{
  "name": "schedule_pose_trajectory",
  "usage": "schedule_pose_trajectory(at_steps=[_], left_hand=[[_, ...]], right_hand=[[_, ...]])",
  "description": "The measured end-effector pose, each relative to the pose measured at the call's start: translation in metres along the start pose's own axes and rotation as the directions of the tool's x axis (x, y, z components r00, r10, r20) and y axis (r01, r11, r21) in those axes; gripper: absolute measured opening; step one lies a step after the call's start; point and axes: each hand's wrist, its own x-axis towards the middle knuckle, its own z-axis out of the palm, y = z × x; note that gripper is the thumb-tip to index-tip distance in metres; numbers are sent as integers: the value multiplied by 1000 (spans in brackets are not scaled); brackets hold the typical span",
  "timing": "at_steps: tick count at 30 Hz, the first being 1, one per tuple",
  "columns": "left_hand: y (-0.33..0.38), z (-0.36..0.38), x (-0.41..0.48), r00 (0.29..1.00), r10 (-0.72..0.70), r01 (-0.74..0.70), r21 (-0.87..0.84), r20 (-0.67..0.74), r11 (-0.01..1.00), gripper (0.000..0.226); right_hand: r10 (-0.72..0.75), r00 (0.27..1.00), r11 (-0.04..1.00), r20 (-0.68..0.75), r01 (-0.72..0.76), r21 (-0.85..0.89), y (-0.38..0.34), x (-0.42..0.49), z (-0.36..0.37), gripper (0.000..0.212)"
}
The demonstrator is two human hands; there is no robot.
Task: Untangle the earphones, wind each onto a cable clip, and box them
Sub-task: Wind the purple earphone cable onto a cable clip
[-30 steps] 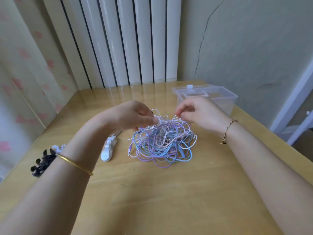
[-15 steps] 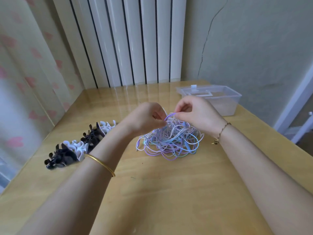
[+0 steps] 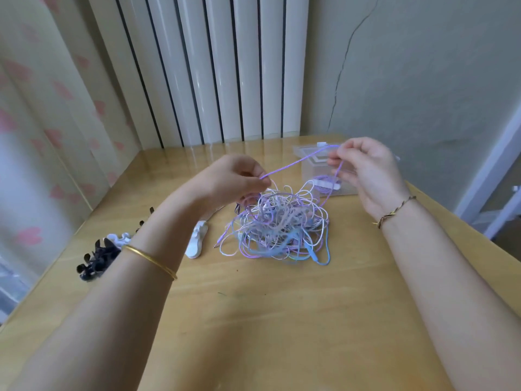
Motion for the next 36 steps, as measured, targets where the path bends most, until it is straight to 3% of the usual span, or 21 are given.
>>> schedule_pose_trajectory(at_steps=[2,3,6,10,12,14,16,17,18,20,21,23,25,26,28,29,31,34,36], left_hand=[[-4,-2,-1,999,-7,4,-72,-38,997,4],[-3,-1,-1,999,0,-3,-85,-43,996,4],[7,5,3,999,34,-36,-71,-37,997,5],[19,10,5,995,96,-97,-48,-30,994,8],[15,10,5,995,95,-95,40,5,995,7],[6,10,5,997,71,-75,125,33,989,7],[-2,11,5,999,46,-49,142,28,989,6],[-4,12,6,999,41,-43,147,17,988,6],[-4,14,7,999,42,-42,147,3,988,6],[-2,17,9,996,73,-64,153,-57,986,5],[1,19,11,990,97,-80,163,-100,983,11],[6,22,13,976,146,-120,164,-159,979,13],[13,26,14,965,195,-170,147,-176,974,8],[17,28,14,958,220,-196,138,-183,971,6],[24,32,15,938,276,-253,129,-209,959,6],[27,32,15,927,301,-276,134,-225,952,7],[30,30,17,910,326,-290,168,-257,942,7],[24,18,17,893,313,-250,224,-323,942,6],[19,11,15,897,299,-238,214,-325,947,9]], right_hand=[[-21,999,997,25,23,-73,2,-3,-2,24],[-101,993,977,61,111,-183,2,-6,1,30],[-366,887,718,282,462,-520,-7,-19,14,44],[-297,862,618,411,501,-605,-15,-28,23,4],[-340,881,655,330,473,-588,-10,-25,17,17],[-348,931,840,113,363,-403,-12,-24,8,27],[-192,979,980,-64,195,50,-17,-21,-3,29],[-53,997,936,-63,71,344,-21,-21,-9,30],[57,998,825,-12,-40,563,-22,-21,-16,30],[171,978,683,118,-204,701,-24,-21,-28,25],[201,967,703,159,-255,664,-22,-21,-34,22],[233,963,855,134,-269,444,-12,-19,-42,22],[88,995,996,51,-87,-27,-3,-24,-47,18],[-3,996,963,86,26,-267,-1,-28,-46,14],[-42,950,863,309,191,-468,0,-36,-43,25],[-17,913,849,408,229,-475,-1,-42,-39,28],[-32,903,884,428,226,-410,-4,-46,-34,23],[-8,992,992,128,24,-122,2,-34,-46,26],[73,997,994,-36,-76,-77,11,-25,-58,31]])
